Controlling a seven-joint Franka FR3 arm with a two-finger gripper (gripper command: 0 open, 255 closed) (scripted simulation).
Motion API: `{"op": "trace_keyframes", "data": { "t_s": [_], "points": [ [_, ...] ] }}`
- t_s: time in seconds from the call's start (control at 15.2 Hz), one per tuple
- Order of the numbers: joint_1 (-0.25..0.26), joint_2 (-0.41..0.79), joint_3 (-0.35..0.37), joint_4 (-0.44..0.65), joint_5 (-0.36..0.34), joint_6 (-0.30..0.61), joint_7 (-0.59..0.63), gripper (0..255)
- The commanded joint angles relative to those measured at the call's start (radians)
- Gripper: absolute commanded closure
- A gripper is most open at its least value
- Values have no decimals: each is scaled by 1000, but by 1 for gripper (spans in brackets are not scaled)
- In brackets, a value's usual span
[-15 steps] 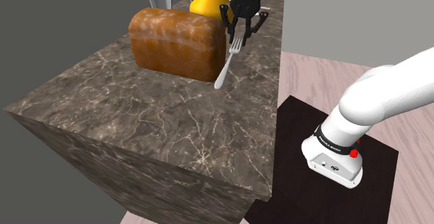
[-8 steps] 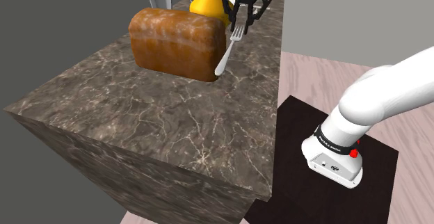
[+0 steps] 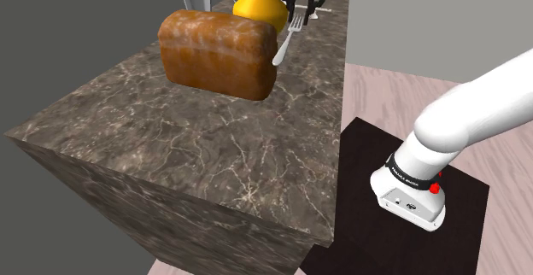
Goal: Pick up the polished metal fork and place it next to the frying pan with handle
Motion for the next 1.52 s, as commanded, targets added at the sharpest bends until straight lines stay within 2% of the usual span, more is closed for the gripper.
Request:
{"op": "trace_keyframes", "data": {
  "t_s": [0.0, 0.73, 1.45],
  "points": [
    [-17, 41, -25, 31, -20, 0, -38, 255],
    [-103, 300, -141, 290, -101, -38, -217, 255],
    [-101, 283, -137, 124, -97, 110, -239, 255]
  ]
}}
